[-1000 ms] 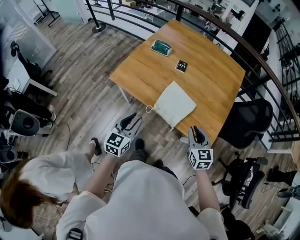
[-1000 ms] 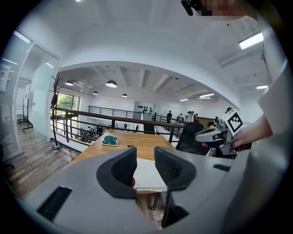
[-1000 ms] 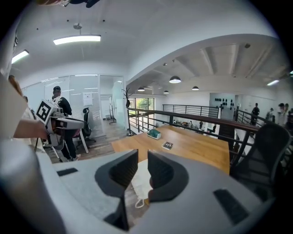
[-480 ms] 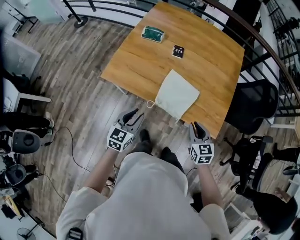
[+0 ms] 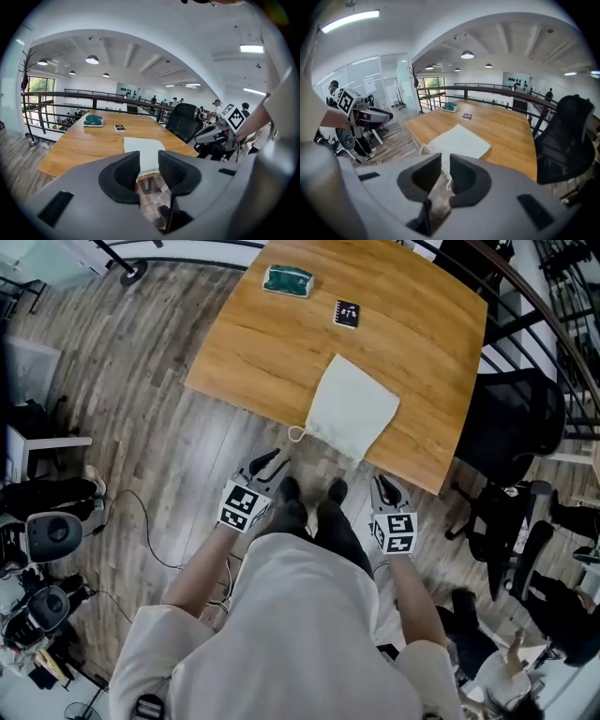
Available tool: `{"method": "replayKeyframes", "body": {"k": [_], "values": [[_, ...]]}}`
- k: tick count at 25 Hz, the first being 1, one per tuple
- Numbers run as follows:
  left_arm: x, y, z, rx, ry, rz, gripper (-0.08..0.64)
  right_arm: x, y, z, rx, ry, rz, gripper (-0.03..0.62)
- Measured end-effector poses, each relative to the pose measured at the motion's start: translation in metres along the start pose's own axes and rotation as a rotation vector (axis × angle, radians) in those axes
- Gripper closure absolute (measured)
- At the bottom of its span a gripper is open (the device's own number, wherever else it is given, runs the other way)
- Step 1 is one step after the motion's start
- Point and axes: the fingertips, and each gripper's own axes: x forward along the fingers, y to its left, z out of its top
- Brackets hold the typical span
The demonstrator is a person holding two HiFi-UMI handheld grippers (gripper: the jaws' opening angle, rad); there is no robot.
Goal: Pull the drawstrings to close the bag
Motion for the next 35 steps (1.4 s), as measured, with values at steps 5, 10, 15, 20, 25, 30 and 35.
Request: {"method": "replayKeyframes", "body": {"k": [5, 10, 15, 20, 25, 30, 35], "values": [[0.032, 0.002, -0.025, -0.014, 0.063, -0.009, 0.442, 0.024, -0.008, -0.036, 0.045, 0.079, 0.026, 0.54], [0.063, 0.008, -0.051, -0.027, 0.122, -0.006, 0.433, 0.049, -0.015, -0.068, 0.098, 0.134, 0.044, 0.54], [0.094, 0.016, -0.074, -0.021, 0.173, -0.006, 0.43, 0.078, -0.02, -0.093, 0.12, 0.183, 0.077, 0.538], [0.116, 0.022, -0.101, -0.022, 0.241, -0.002, 0.423, 0.101, -0.016, -0.118, 0.161, 0.234, 0.11, 0.518], [0.137, 0.028, -0.118, -0.016, 0.267, 0.004, 0.416, 0.123, -0.014, -0.13, 0.181, 0.258, 0.127, 0.509], [0.146, 0.033, -0.134, -0.025, 0.304, 0.014, 0.414, 0.14, -0.01, -0.141, 0.192, 0.286, 0.135, 0.503], [0.158, 0.039, -0.144, -0.006, 0.336, 0.036, 0.403, 0.152, -0.009, -0.146, 0.2, 0.288, 0.125, 0.499]]}}
